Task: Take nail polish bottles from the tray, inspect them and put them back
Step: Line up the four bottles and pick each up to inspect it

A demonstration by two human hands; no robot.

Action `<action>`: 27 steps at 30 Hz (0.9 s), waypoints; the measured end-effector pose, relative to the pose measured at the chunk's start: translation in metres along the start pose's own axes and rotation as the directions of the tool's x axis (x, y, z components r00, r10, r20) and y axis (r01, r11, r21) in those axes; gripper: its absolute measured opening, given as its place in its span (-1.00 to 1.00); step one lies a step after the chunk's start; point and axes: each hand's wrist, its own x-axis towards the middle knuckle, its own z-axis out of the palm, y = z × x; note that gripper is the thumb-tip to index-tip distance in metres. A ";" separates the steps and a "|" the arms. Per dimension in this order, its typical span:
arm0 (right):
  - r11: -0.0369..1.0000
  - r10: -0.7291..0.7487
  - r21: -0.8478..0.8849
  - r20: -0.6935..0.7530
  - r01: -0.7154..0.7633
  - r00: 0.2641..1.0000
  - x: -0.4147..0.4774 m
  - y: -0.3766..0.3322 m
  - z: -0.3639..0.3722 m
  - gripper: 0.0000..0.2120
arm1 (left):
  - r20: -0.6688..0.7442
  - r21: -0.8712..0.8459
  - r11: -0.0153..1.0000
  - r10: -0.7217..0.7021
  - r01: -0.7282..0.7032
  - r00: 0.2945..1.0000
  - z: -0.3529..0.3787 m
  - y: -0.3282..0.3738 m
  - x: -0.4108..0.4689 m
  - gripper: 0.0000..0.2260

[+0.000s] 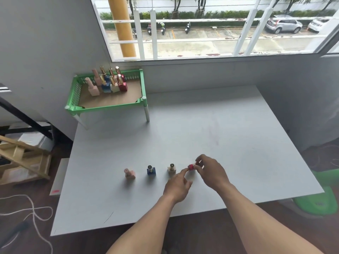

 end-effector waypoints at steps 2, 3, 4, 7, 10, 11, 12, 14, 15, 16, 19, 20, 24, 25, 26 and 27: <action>1.000 -0.006 -0.016 -0.003 0.006 1.000 0.002 0.001 0.002 -0.84 | 0.008 0.007 1.000 -0.004 0.004 1.000 0.000 0.000 0.002 -0.57; 1.000 -0.006 -0.022 -0.006 0.006 1.000 0.002 0.001 0.003 -0.84 | 0.012 0.006 1.000 -0.006 0.006 1.000 0.000 0.000 0.002 -0.57; 1.000 -0.003 -0.025 -0.010 0.003 1.000 0.003 0.001 0.004 -0.84 | 0.017 0.003 1.000 -0.006 0.006 1.000 0.001 0.001 0.003 -0.57; 1.000 0.013 -0.018 -0.032 -0.013 0.999 0.004 0.002 0.007 -0.84 | 0.024 0.005 1.000 0.001 -0.001 1.000 0.002 0.001 0.004 -0.57; 1.000 0.019 -0.012 -0.038 -0.019 0.999 0.005 0.002 0.008 -0.83 | 0.023 0.010 1.000 0.007 -0.007 1.000 0.003 0.000 0.006 -0.58; 1.000 0.018 -0.010 -0.034 -0.018 0.999 0.005 0.002 0.008 -0.83 | 0.025 0.006 1.000 0.004 -0.005 1.000 0.003 -0.001 0.007 -0.58; 1.000 0.017 -0.008 -0.030 -0.018 0.999 0.005 0.002 0.008 -0.82 | 0.029 0.001 1.000 0.002 -0.002 1.000 0.003 -0.001 0.007 -0.58; 1.000 0.019 0.005 -0.025 -0.019 1.000 0.005 0.002 0.008 -0.80 | 0.039 -0.007 1.000 -0.001 0.001 0.999 0.003 -0.001 0.007 -0.58; 1.000 0.023 0.017 -0.027 -0.022 0.999 0.004 0.002 0.008 -0.79 | 0.041 -0.010 1.000 -0.002 0.002 0.999 0.002 -0.001 0.006 -0.59; 0.999 0.026 0.032 -0.032 -0.025 0.999 0.004 0.002 0.008 -0.77 | 0.038 -0.010 1.000 -0.001 0.001 0.999 0.002 -0.001 0.006 -0.60; 0.998 0.035 0.049 -0.059 -0.032 0.998 0.000 0.003 0.007 -0.73 | 0.028 -0.003 1.000 0.000 0.000 1.000 0.001 0.000 0.006 -0.65; 0.999 0.037 0.039 -0.070 -0.035 0.997 -0.001 0.004 0.007 -0.74 | 0.027 -0.003 1.000 -0.004 0.004 1.000 0.000 0.000 0.005 -0.68; 0.997 0.046 -0.057 -0.100 -0.052 0.994 -0.005 0.005 0.006 -0.77 | -0.008 0.021 1.000 -0.013 0.013 1.000 -0.003 0.000 0.000 -0.80; 0.997 0.053 -0.054 -0.104 -0.058 0.993 -0.007 0.006 0.007 -0.75 | -0.030 0.040 0.999 -0.006 0.007 1.000 -0.004 0.000 -0.001 -0.80; 0.997 0.060 -0.032 -0.108 -0.063 0.992 -0.009 0.005 0.009 -0.75 | -0.055 0.059 0.998 0.000 0.003 0.999 -0.006 -0.001 -0.003 -0.79; 0.998 0.065 0.002 -0.113 -0.065 0.991 -0.012 0.004 0.011 -0.75 | -0.081 0.073 0.997 0.006 0.000 0.997 -0.009 -0.002 -0.005 -0.78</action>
